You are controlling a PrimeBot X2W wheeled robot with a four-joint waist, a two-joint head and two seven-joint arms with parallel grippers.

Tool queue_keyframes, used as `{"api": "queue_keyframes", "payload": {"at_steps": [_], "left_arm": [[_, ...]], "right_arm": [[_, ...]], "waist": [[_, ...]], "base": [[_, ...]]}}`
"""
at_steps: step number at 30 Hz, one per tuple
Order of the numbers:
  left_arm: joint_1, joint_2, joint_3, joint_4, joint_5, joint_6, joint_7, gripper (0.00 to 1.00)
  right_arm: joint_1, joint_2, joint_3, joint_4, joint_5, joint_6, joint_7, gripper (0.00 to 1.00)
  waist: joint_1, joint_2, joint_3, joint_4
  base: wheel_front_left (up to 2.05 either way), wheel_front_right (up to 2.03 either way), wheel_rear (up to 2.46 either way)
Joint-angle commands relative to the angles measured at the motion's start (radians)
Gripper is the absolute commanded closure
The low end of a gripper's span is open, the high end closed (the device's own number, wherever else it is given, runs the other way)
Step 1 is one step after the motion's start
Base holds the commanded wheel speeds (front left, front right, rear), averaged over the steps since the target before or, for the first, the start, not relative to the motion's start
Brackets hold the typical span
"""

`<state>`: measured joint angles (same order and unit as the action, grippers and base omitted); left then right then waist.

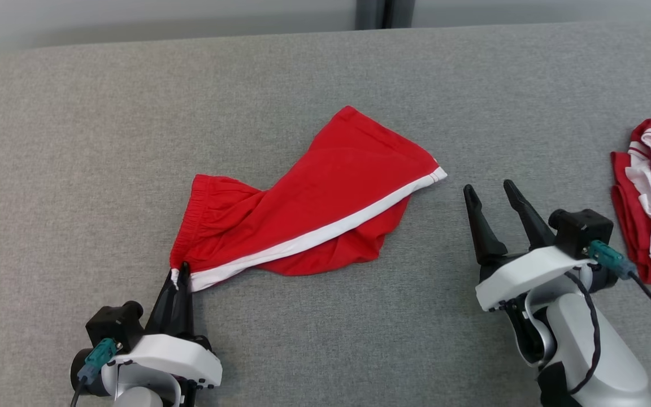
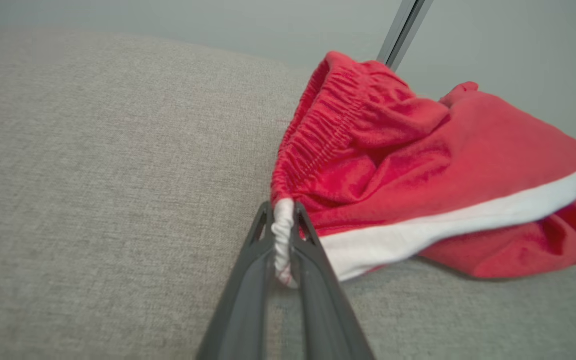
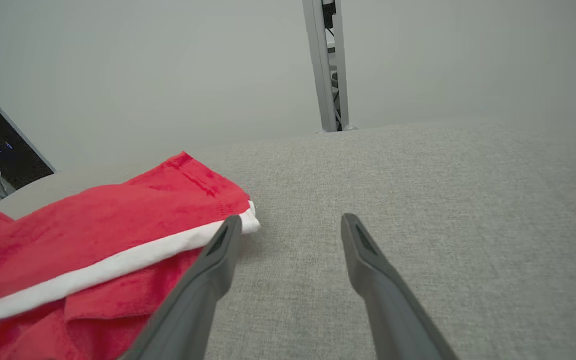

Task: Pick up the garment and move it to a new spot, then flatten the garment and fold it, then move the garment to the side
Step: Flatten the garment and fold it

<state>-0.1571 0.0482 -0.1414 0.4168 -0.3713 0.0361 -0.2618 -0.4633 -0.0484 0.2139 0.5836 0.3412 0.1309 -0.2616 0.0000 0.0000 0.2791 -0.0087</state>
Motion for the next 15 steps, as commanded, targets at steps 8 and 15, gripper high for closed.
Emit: {"api": "queue_keyframes", "payload": {"at_steps": [8,15], "left_arm": [[-0.04,0.005,-0.015,-0.014,0.012,-0.009,-0.004,1.0],[-0.054,0.005,-0.029,-0.023,0.02,-0.009,-0.004,1.0]], "right_arm": [[-0.075,-0.005,0.069,0.049,0.124,0.0,-0.005,0.0],[-0.134,-0.006,0.121,0.121,0.188,0.0,-0.005,0.05]], "waist": [[0.0,0.0,0.036,0.029],[0.0,0.0,0.062,0.038]], "base": [[0.0,0.0,0.0],[0.0,0.0,0.0]]}}
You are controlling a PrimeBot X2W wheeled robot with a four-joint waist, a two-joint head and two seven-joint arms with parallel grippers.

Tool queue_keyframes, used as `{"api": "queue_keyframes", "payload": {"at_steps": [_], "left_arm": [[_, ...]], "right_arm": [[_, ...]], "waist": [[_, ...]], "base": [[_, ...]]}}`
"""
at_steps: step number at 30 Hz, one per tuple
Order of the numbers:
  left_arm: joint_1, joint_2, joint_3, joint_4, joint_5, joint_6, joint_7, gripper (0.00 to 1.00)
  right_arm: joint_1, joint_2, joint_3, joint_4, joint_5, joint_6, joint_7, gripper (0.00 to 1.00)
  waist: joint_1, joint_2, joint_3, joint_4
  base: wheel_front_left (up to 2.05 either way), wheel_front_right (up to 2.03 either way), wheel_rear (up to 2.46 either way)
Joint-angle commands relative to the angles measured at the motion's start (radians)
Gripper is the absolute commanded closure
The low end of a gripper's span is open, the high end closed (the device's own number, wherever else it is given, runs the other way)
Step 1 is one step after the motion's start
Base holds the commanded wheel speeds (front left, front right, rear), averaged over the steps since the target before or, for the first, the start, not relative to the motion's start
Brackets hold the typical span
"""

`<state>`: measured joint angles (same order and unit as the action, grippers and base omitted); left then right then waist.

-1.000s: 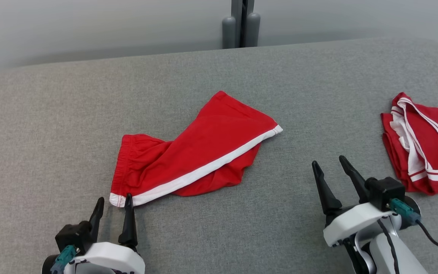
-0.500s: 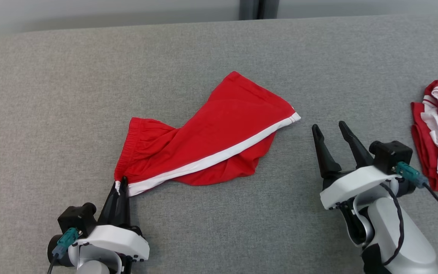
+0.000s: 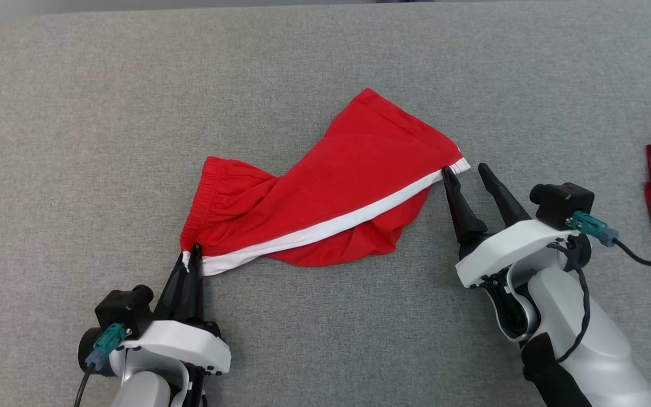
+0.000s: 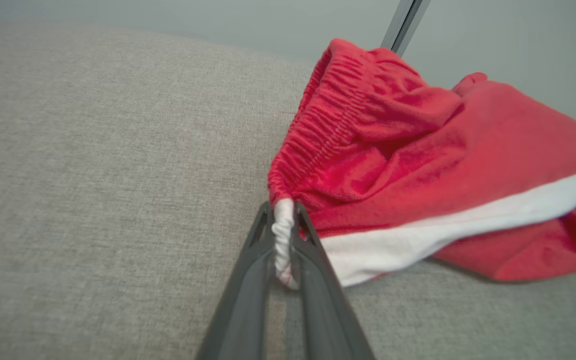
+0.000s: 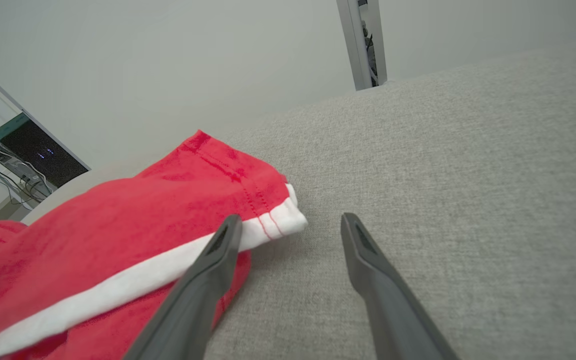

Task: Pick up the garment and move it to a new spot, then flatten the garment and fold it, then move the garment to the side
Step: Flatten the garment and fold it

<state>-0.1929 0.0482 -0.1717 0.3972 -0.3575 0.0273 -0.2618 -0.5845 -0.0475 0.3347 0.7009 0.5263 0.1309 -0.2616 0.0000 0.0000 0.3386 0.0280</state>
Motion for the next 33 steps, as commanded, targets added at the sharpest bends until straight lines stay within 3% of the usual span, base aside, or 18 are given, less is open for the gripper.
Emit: {"api": "queue_keyframes", "payload": {"at_steps": [1,3,4,5,19,20,21,33], "left_arm": [[-0.021,0.005,-0.001,-0.004,0.007,-0.001,-0.004,1.0],[-0.026,0.005,-0.008,-0.005,0.008,-0.003,-0.004,1.0],[-0.028,0.005,-0.011,-0.006,0.008,-0.004,-0.004,1.0],[-0.029,0.005,-0.012,-0.008,0.009,-0.004,-0.004,1.0],[-0.057,0.004,0.046,-0.048,0.046,-0.015,-0.004,1.0],[-0.054,0.005,0.05,-0.046,0.046,-0.016,-0.004,1.0],[-0.053,0.004,0.051,-0.042,0.045,-0.016,-0.004,1.0],[-0.068,0.005,0.033,-0.022,0.034,-0.011,-0.004,1.0]], "right_arm": [[-0.019,-0.007,0.008,0.013,0.01,0.0,-0.005,0.22],[-0.033,-0.007,0.019,0.028,0.02,0.0,-0.005,0.62],[-0.045,-0.007,0.02,0.029,0.021,0.0,-0.005,0.96],[-0.05,-0.007,0.019,0.03,0.021,0.0,-0.005,1.0],[0.007,-0.014,-0.035,-0.008,0.005,0.0,-0.005,1.0],[0.008,-0.013,-0.038,-0.006,0.009,0.0,-0.005,0.65],[0.01,-0.011,-0.033,-0.001,0.007,0.0,-0.005,0.0],[-0.018,-0.008,0.005,0.049,0.097,0.0,-0.005,0.0]], "waist": [[0.0,0.0,0.006,0.003],[0.0,0.0,0.012,0.008],[0.0,0.0,0.014,0.009],[0.0,0.0,0.016,0.011],[0.0,0.0,-0.048,-0.013],[0.0,0.0,-0.047,-0.016],[0.0,0.0,-0.045,-0.017],[0.0,0.0,-0.008,0.022]], "base": [[0.0,0.0,0.0],[0.0,0.0,0.0],[0.0,0.0,0.0],[0.0,0.0,0.0],[0.0,0.0,0.0],[0.0,0.0,0.0],[0.0,0.0,0.0],[0.0,0.0,0.0]]}}
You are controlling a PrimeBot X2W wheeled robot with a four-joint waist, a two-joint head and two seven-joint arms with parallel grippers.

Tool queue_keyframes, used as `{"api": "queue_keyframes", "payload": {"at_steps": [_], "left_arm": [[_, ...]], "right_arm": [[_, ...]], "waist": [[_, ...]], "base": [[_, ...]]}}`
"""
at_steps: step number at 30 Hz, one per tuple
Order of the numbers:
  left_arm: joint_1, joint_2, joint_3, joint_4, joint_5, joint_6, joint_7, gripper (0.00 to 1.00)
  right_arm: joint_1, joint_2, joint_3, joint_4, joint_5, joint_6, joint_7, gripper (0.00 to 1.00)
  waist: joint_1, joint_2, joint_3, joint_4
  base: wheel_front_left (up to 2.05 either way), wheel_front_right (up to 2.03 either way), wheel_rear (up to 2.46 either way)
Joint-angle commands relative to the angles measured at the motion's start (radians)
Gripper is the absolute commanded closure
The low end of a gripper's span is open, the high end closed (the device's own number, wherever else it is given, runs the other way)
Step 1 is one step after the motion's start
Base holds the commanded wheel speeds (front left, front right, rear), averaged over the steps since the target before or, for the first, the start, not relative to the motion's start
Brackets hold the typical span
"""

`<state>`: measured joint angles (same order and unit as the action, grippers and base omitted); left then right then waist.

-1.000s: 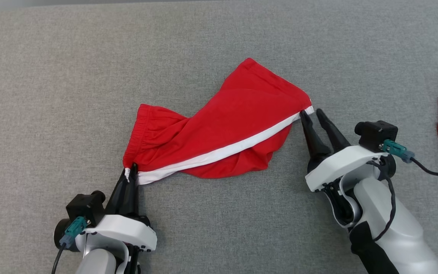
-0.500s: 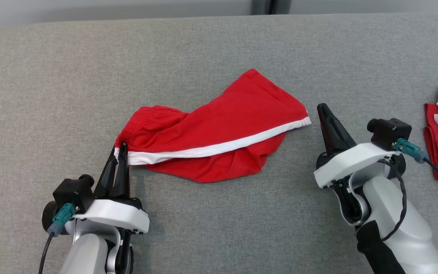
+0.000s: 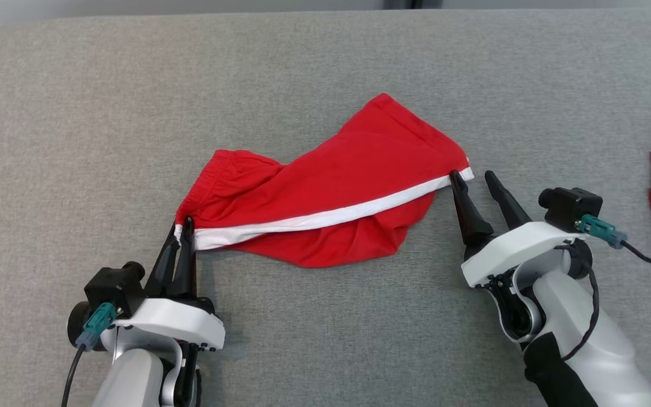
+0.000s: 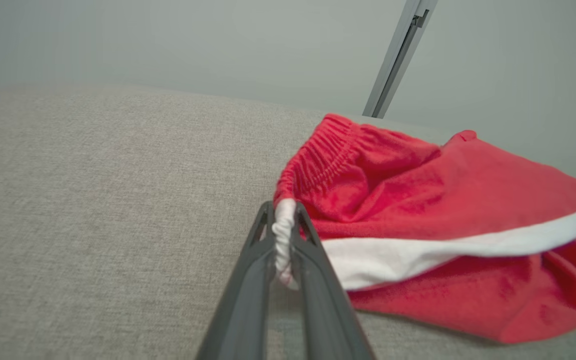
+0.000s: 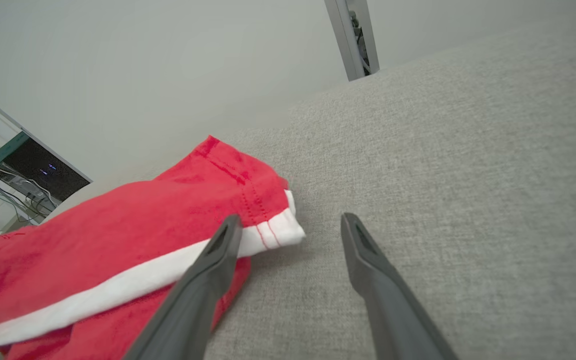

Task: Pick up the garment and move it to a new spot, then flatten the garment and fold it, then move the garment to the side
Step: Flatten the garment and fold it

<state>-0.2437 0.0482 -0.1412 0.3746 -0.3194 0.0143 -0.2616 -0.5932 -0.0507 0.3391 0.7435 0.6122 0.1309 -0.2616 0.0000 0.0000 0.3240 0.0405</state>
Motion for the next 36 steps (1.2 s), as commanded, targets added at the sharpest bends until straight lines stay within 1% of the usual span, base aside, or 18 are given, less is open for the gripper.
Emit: {"api": "queue_keyframes", "payload": {"at_steps": [1,7,8,9,10,11,12,13,14,15,18,23,30,31,32,34,35,36], "left_arm": [[-0.018,0.005,0.0,0.0,-0.002,0.002,-0.004,1.0],[-0.024,0.004,-0.006,0.001,-0.002,0.005,-0.004,1.0],[-0.025,0.005,-0.006,0.001,-0.003,0.005,-0.004,1.0],[-0.026,0.005,-0.007,0.001,-0.005,0.006,-0.004,1.0],[-0.026,0.005,-0.009,0.0,-0.007,0.008,-0.004,1.0],[-0.026,0.005,-0.012,-0.001,-0.008,0.01,-0.004,1.0],[-0.026,0.005,-0.012,-0.001,-0.009,0.011,-0.004,1.0],[-0.026,0.005,-0.012,-0.001,-0.009,0.011,-0.004,1.0],[-0.027,0.005,-0.012,-0.001,-0.009,0.011,-0.004,1.0],[-0.027,0.005,-0.012,0.0,-0.009,0.011,-0.004,1.0],[-0.031,0.005,-0.014,0.004,-0.006,0.009,-0.004,1.0],[-0.035,0.005,-0.021,0.013,-0.004,0.004,-0.004,1.0],[-0.036,0.005,-0.036,0.019,-0.003,-0.001,-0.004,1.0],[-0.037,0.005,-0.038,0.02,-0.002,-0.002,-0.004,1.0],[-0.036,0.005,-0.04,0.02,-0.001,-0.001,-0.004,1.0],[-0.033,0.005,-0.042,0.021,-0.002,0.001,-0.004,1.0],[-0.032,0.005,-0.044,0.022,-0.002,0.002,-0.004,1.0],[-0.032,0.005,-0.045,0.023,-0.002,0.003,-0.004,1.0]], "right_arm": [[-0.017,-0.004,0.001,0.011,0.015,0.0,-0.005,0.0],[-0.034,-0.001,0.02,0.055,0.057,0.001,-0.002,0.0],[-0.036,0.002,0.031,0.06,0.065,0.001,-0.002,0.06],[-0.037,0.003,0.042,0.066,0.078,0.001,-0.002,0.42],[-0.037,0.004,0.051,0.07,0.089,0.001,-0.001,0.57],[-0.038,0.005,0.062,0.072,0.099,0.001,-0.001,0.61],[-0.039,0.004,0.072,0.072,0.112,0.001,-0.001,0.6],[-0.042,0.001,0.08,0.073,0.122,0.001,-0.001,0.52],[-0.044,-0.003,0.088,0.074,0.129,0.001,-0.001,0.31],[-0.046,-0.004,0.096,0.072,0.139,0.001,-0.001,0.01],[-0.049,-0.009,0.124,0.054,0.174,0.002,-0.001,0.0],[-0.05,-0.026,0.215,0.042,0.244,0.003,0.0,0.0],[-0.09,-0.062,0.314,0.099,0.288,0.003,0.001,0.01],[-0.098,-0.064,0.328,0.113,0.283,0.003,0.002,0.24],[-0.102,-0.063,0.344,0.127,0.289,0.003,0.002,0.52],[-0.116,-0.067,0.376,0.164,0.28,0.003,0.003,0.77],[-0.12,-0.065,0.382,0.178,0.29,0.003,0.003,0.98],[-0.127,-0.064,0.388,0.192,0.293,0.003,0.003,1.0]], "waist": [[0.0,0.0,0.01,0.014],[0.0,0.0,0.02,0.035],[0.0,0.0,0.022,0.037],[0.0,0.0,0.024,0.039],[0.0,0.0,0.025,0.04],[0.0,0.0,0.025,0.041],[0.0,0.0,0.026,0.041],[0.0,0.0,0.027,0.041],[0.0,0.0,0.028,0.04],[0.0,0.0,0.029,0.039],[0.0,0.0,0.03,0.038],[0.0,0.0,0.03,0.041],[0.0,0.0,0.037,0.057],[0.0,0.0,0.038,0.06],[0.0,0.0,0.037,0.062],[0.0,0.0,0.036,0.065],[0.0,0.0,0.036,0.066],[0.0,0.0,0.036,0.067]], "base": [[0.0,0.0,0.0],[0.0,0.0,0.0],[0.0,0.0,0.0],[0.0,0.0,0.0],[0.0,0.0,0.0],[0.0,0.0,0.0],[0.0,0.0,0.0],[0.0,0.0,0.0],[0.0,0.0,0.0],[0.0,0.0,0.0],[0.0,0.0,0.0],[0.0,0.0,0.0],[0.0,0.0,0.0],[0.0,0.0,0.0],[0.0,0.0,0.0],[0.0,0.0,0.0],[0.0,0.0,0.0],[0.0,0.0,0.0]]}}
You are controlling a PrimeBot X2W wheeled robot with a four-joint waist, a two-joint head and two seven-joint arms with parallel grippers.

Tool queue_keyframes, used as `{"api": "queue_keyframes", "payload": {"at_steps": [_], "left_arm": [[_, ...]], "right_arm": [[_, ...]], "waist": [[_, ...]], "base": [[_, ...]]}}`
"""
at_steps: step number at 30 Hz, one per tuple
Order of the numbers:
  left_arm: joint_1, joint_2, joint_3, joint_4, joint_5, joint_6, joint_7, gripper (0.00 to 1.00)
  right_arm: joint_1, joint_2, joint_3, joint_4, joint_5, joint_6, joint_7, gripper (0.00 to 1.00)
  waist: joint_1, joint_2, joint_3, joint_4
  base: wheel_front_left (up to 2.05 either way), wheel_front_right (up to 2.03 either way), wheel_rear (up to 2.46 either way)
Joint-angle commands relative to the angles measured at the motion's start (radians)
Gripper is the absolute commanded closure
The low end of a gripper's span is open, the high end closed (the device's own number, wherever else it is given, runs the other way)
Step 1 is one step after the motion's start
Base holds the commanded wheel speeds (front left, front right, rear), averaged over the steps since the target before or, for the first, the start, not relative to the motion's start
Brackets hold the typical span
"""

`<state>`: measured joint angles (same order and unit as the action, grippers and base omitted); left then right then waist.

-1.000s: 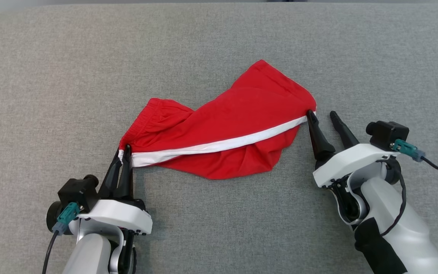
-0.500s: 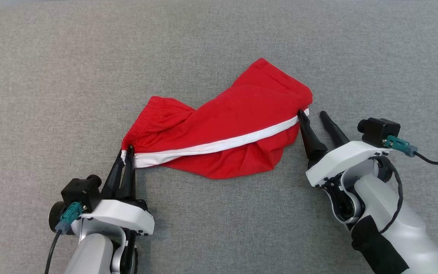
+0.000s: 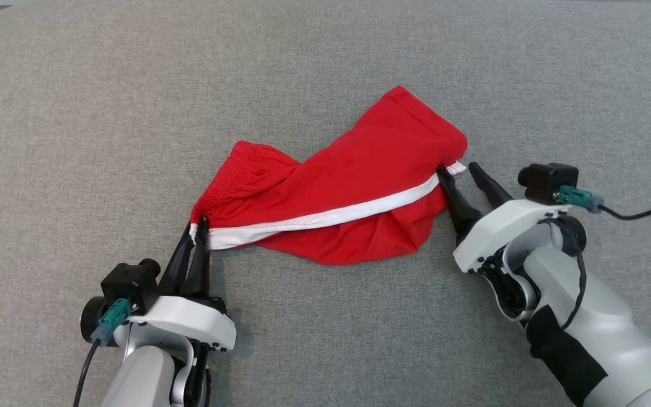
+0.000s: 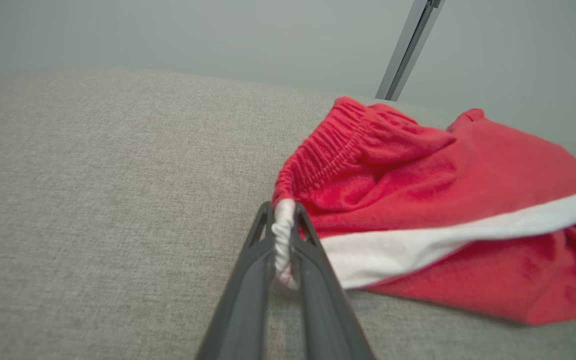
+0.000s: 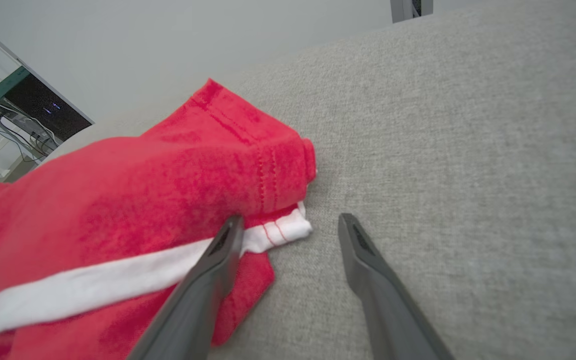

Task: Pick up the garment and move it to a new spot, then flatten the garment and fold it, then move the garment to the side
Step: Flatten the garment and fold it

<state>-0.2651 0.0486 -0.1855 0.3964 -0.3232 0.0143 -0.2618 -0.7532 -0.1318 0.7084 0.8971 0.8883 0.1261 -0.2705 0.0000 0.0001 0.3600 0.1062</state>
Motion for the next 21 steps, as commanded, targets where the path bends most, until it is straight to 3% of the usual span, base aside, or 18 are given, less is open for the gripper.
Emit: {"api": "queue_keyframes", "payload": {"at_steps": [1,11,21], "left_arm": [[-0.011,0.004,-0.001,0.003,0.002,0.005,-0.004,1.0],[0.004,0.004,0.018,0.002,0.002,0.007,-0.004,1.0],[-0.029,0.005,0.062,-0.065,0.031,-0.026,-0.004,1.0]], "right_arm": [[0.028,0.017,0.021,0.047,0.018,0.008,0.012,1.0],[0.033,-0.018,-0.081,-0.006,-0.016,0.004,0.008,1.0],[0.095,-0.025,-0.247,-0.249,-0.094,0.005,0.007,1.0]], "waist": [[0.0,-0.0001,-0.001,0.002],[0.0,-0.0001,-0.035,-0.03],[0.0,-0.0001,-0.144,-0.103]], "base": [[0.0,0.0,0.0],[0.0,0.0,0.0],[0.0,0.0,0.0]]}}
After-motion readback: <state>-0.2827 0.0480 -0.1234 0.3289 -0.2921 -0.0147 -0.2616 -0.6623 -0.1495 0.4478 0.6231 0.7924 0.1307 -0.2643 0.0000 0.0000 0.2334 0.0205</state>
